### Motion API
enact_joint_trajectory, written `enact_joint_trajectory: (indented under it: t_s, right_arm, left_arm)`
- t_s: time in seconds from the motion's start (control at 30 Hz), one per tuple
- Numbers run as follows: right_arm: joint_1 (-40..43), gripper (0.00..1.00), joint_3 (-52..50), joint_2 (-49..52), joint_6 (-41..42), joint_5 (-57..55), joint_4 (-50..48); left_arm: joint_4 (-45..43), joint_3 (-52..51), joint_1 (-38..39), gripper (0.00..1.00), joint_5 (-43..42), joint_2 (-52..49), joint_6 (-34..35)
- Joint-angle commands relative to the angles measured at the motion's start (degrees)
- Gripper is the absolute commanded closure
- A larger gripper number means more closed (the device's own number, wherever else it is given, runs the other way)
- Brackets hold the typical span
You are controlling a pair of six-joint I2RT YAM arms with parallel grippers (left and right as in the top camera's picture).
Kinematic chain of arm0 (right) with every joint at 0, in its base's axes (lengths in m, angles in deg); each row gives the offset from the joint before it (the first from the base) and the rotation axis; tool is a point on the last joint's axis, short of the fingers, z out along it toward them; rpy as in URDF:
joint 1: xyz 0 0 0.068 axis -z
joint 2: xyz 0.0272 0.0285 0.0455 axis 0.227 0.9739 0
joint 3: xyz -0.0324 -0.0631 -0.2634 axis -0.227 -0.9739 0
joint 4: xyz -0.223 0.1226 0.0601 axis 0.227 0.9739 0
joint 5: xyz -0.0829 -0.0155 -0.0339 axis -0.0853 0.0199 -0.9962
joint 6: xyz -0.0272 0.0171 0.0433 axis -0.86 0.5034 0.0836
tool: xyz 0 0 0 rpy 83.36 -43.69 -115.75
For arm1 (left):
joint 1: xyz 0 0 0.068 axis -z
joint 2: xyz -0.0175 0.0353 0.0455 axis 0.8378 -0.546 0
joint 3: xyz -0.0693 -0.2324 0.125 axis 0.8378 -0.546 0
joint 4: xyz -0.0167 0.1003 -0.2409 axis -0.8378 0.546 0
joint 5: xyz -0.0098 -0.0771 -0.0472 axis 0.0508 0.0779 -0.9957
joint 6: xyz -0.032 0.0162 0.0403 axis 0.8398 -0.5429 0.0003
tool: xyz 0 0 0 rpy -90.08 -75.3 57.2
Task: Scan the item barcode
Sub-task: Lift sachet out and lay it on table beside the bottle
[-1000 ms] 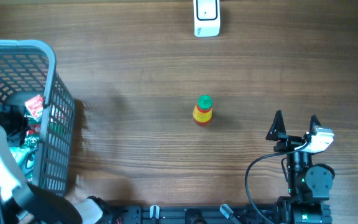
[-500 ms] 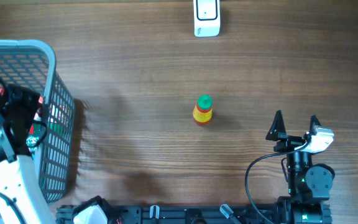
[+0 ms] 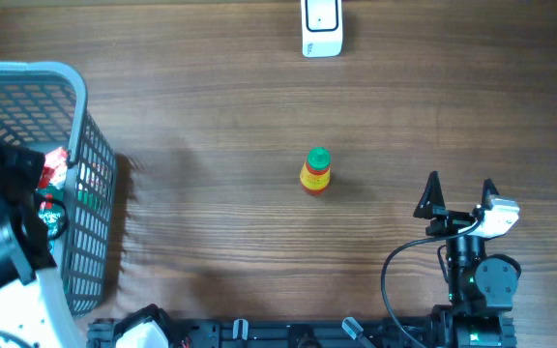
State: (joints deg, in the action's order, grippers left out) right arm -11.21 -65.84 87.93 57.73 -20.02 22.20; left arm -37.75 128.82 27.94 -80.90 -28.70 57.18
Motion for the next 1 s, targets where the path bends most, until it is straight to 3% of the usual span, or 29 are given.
enact_joint_trajectory:
  t_s: [0.0,0.2,0.33,0.43,0.77,0.97]
  right_arm:
    - [-0.3,0.00,0.0,0.1,-1.1,-0.9,-0.3]
    - [-0.3,0.00,0.0,0.1,-1.1,-0.9,-0.3]
    - [-0.3,0.00,0.0,0.1,-1.1,-0.9,-0.3]
    - [-0.3,0.00,0.0,0.1,-1.1,-0.9,-0.3]
    - [-0.3,0.00,0.0,0.1,-1.1,-0.9,-0.3]
    - [-0.3,0.00,0.0,0.1,-1.1,-0.9,-0.3]
  left_arm:
    - [-1.5,1.1,0.3,0.96,-6.4,7.0,-0.7]
    - [-2.1,1.1,0.3,0.96,-21.3,13.7,-1.3]
    - [-2.4,1.1,0.4,0.96,-35.0,14.5,-7.8]
    - [-2.4,1.1,0.8,0.96,-39.7,14.5,-10.3]
    - [-1.5,1.1,16.2,0.96,-42.9,14.5,-16.9]
    - [-0.3,1.0,27.5,0.96,-38.6,12.8,-17.4]
